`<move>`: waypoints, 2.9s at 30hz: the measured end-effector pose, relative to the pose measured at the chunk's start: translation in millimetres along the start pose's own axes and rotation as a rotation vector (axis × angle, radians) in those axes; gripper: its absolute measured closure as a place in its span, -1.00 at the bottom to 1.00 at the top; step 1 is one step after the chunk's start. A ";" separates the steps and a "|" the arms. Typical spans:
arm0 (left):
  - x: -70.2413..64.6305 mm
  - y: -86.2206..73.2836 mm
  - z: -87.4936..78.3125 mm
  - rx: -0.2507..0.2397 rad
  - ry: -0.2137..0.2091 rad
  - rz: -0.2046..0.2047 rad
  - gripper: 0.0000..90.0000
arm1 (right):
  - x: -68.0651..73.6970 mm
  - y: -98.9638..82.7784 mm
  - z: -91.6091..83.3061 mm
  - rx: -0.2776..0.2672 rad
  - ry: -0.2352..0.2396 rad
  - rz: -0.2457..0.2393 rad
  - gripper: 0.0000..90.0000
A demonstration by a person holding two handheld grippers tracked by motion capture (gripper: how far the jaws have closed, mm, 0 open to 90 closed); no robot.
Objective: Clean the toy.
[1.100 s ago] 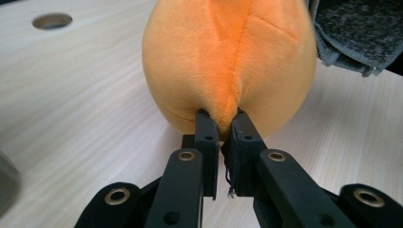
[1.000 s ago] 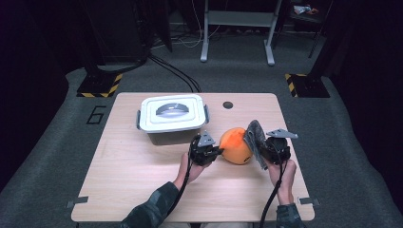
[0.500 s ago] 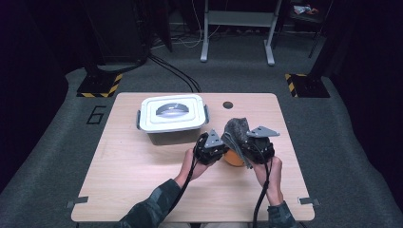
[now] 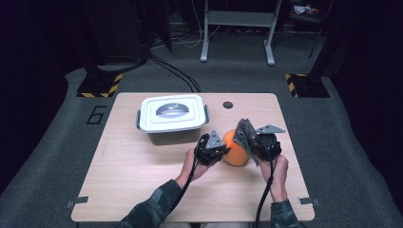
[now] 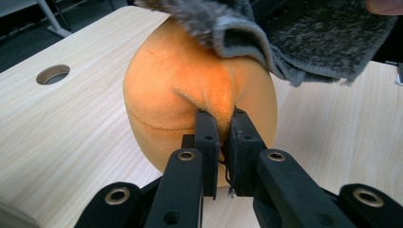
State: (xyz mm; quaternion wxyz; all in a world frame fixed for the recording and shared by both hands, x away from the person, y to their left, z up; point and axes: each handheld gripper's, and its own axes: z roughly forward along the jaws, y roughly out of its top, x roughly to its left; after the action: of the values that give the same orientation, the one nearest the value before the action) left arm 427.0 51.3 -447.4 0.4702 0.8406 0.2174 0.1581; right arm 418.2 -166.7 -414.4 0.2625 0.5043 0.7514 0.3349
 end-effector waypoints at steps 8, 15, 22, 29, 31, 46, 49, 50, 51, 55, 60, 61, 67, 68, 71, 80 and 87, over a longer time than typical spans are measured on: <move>1.4 -1.8 -1.3 0.002 -0.004 -0.008 0.87 | -18.0 -8.7 -0.2 0.025 -0.073 0.038 0.69; 1.2 -2.7 -0.6 0.001 -0.006 -0.012 0.87 | 0.5 -3.6 -19.4 -0.050 0.014 -0.019 0.69; 0.2 -4.5 0.7 0.014 -0.003 -0.010 0.87 | 39.4 5.7 -10.1 -0.027 0.075 -0.133 0.69; 1.7 -9.7 0.4 -0.001 0.000 -0.028 0.87 | 30.9 5.1 -4.7 -0.025 0.065 -0.107 0.69; 2.2 -10.4 0.7 -0.005 0.007 -0.028 0.87 | 27.4 4.9 -4.5 -0.017 0.052 -0.098 0.69; 7.6 -15.3 -1.0 -0.007 0.019 -0.044 0.87 | 5.6 -1.2 -1.4 -0.016 0.002 -0.047 0.69; 8.4 -16.7 -1.6 -0.008 0.020 -0.053 0.87 | 7.0 -2.1 -6.1 -0.034 0.022 -0.044 0.69; 8.5 -16.9 -1.8 -0.008 0.023 -0.052 0.87 | 7.5 -2.2 -7.4 -0.037 0.019 -0.042 0.69; 8.8 -17.2 -1.8 -0.010 0.023 -0.054 0.87 | 7.6 -2.5 -8.6 -0.043 0.021 -0.044 0.69; 10.5 -18.0 -3.1 -0.003 0.023 -0.055 0.87 | 7.1 -4.0 -13.3 -0.051 0.019 -0.042 0.69; 11.9 -19.5 -3.3 -0.006 0.028 -0.070 0.87 | 1.5 -7.9 -20.3 -0.064 -0.002 -0.023 0.69; 11.8 -19.8 -3.1 -0.010 0.031 -0.071 0.87 | -0.6 -8.8 -21.4 -0.072 -0.003 -0.023 0.68; 12.1 -20.0 -3.0 -0.011 0.032 -0.071 0.87 | -10.1 -14.5 -28.8 -0.082 -0.024 0.003 0.68; 12.1 -20.0 -3.0 -0.011 0.032 -0.071 0.87 | -10.1 -14.5 -28.8 -0.082 -0.024 0.003 0.68; 12.9 -20.2 -3.3 -0.007 0.031 -0.072 0.87 | -15.9 -20.2 -31.5 -0.082 -0.041 0.021 0.68; 14.7 -22.1 -5.7 -0.018 0.046 -0.072 0.87 | -26.4 -34.9 -29.9 -0.060 -0.054 0.064 0.68; 13.9 -19.5 -11.7 -0.060 0.065 -0.070 0.88 | -28.8 -45.6 -23.6 -0.031 -0.053 0.078 0.68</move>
State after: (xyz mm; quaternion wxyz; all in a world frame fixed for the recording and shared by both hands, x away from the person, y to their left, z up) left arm 429.2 75.9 -457.4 0.4931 0.8126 0.2567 0.1753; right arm 384.5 -211.4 -432.8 0.2771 0.5379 0.7185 0.3431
